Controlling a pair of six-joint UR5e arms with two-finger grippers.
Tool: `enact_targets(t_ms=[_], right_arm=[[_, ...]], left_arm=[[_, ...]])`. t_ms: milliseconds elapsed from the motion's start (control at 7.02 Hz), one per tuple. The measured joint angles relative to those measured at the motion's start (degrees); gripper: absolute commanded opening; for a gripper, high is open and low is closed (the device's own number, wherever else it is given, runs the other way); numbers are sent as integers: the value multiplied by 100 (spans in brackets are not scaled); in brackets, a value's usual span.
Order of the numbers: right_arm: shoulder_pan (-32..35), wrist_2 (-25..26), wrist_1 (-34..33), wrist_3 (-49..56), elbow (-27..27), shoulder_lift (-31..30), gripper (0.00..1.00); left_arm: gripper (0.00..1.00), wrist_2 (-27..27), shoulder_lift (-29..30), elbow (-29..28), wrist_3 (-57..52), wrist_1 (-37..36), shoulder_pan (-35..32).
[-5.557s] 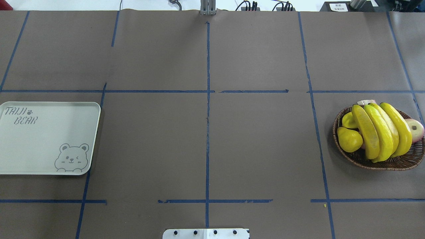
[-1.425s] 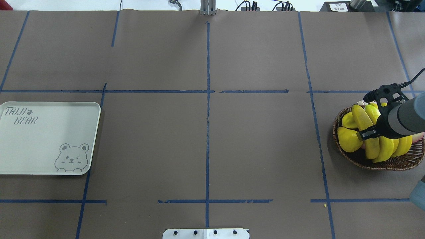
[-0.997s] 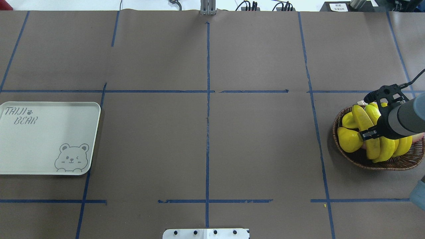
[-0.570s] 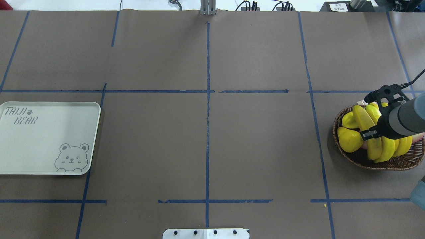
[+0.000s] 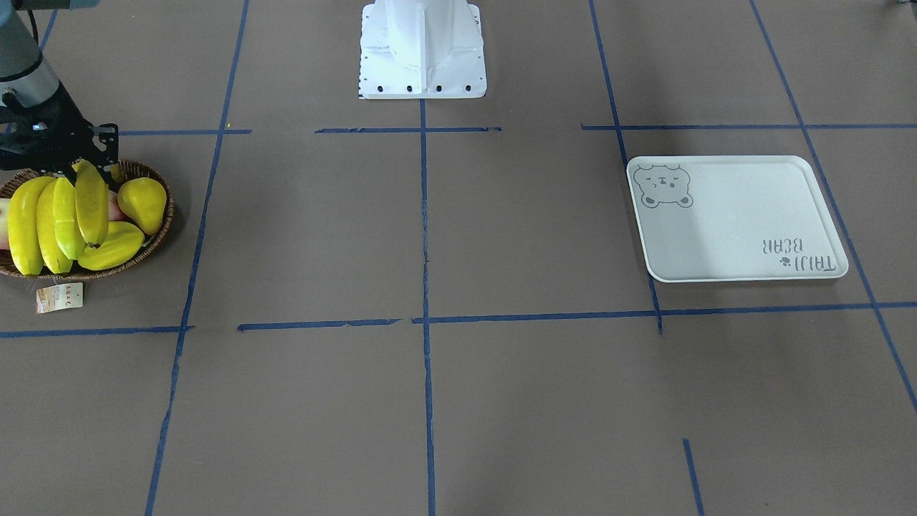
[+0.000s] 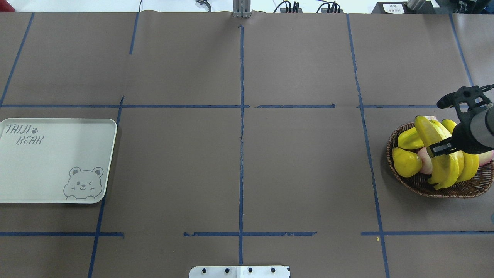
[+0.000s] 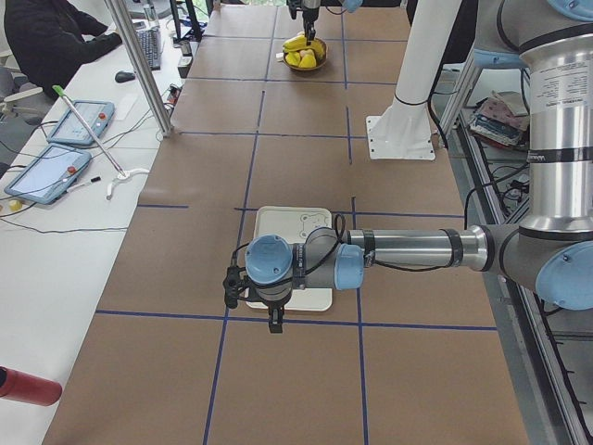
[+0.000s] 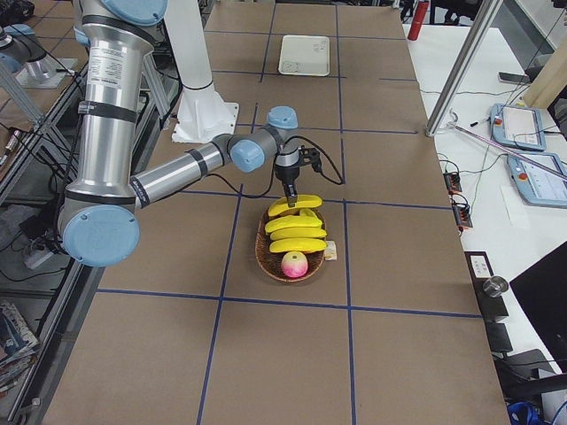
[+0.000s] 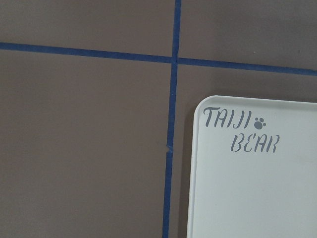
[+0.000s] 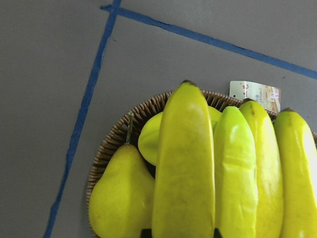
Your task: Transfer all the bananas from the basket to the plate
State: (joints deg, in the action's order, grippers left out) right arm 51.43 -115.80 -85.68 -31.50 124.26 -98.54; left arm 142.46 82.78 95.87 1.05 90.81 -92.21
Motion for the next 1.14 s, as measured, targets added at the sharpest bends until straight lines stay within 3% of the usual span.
enact_targets(t_ms=[285, 570, 855, 1140], right_arm=[[747, -698, -1180, 788, 665, 297, 0], [963, -1660, -1681, 745, 765, 1078, 1], [584, -2043, -1406, -625, 630, 1931, 1], [-370, -1435, -336, -2628, 324, 2662, 1]], left_arm=[[100, 1, 1, 20, 8, 0, -1], [100, 7, 20, 103, 96, 51, 10], [100, 44, 94, 139, 387, 747, 180], [100, 116, 348, 18, 2279, 2450, 845]])
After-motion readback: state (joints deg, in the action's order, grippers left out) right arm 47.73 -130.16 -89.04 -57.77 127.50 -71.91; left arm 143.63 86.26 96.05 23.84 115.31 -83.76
